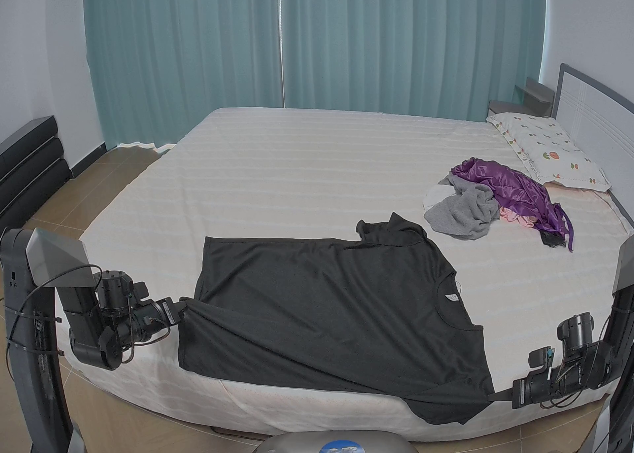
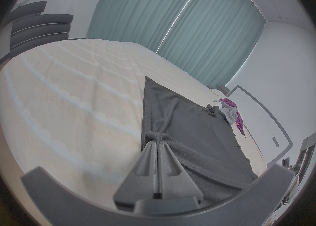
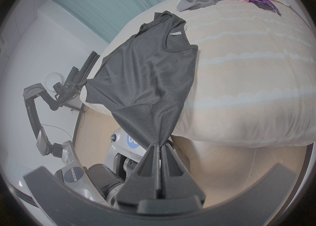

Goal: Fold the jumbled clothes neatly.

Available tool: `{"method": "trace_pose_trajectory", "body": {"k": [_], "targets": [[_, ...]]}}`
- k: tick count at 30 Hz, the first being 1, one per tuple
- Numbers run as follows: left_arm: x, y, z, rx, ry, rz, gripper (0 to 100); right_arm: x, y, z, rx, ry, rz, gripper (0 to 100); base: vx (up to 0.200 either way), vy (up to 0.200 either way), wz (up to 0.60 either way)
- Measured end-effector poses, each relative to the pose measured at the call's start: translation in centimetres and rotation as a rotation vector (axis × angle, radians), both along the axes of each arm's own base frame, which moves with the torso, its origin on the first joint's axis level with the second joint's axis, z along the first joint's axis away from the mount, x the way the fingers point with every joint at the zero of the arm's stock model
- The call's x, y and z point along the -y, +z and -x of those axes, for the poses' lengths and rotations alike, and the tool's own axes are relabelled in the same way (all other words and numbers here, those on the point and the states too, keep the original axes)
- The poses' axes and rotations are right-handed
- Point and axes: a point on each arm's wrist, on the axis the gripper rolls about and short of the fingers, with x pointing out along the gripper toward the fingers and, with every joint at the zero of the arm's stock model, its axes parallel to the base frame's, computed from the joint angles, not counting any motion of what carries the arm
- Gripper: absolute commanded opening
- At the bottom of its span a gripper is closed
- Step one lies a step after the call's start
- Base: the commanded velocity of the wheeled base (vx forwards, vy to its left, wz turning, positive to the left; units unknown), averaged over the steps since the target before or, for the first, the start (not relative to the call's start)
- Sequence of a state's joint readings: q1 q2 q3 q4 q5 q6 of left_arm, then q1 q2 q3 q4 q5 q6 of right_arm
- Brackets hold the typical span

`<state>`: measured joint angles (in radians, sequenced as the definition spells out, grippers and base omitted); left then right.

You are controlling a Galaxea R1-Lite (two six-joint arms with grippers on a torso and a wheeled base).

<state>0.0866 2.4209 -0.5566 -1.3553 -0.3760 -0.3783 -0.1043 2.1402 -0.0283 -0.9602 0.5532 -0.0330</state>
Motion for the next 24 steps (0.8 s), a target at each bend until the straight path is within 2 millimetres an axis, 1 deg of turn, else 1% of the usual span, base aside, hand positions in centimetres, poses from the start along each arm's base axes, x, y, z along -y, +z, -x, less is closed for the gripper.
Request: {"method": "trace_pose_trajectory", "body": {"k": [3,4,13,19,22,24], "targets": [[0.0,-0.3,0.1,-0.01,0.0,0.0,0,0.0,-0.1,-0.1,0.004,0.0,0.001,0,0.0,0.0,0.0],[0.0,-0.4,0.2,-0.015,0.0,0.001,100,0.0,-0.1,-0.1,0.006,0.0,0.001,0,0.0,0.0,0.0],[0.0,-1.0,0.3,-0.035,0.0,0.003,100,0.0,-0.4,-0.4,0.031,-0.001,0.003,0,0.0,0.0,0.0],[-0.1,-1.1,0.9,-0.056,0.002,0.007,100,0.0,-0.5,-0.4,0.032,-0.001,0.003,0,0.0,0.0,0.0],[-0.2,-0.8,1.7,-0.067,-0.007,0.016,100,0.1,-0.5,-0.4,0.031,-0.003,0.003,0,0.0,0.0,0.0],[-0.3,-0.4,2.8,-0.085,-0.026,0.026,100,0.1,-0.5,-0.4,0.031,-0.003,0.003,0,0.0,0.0,0.0]]}}
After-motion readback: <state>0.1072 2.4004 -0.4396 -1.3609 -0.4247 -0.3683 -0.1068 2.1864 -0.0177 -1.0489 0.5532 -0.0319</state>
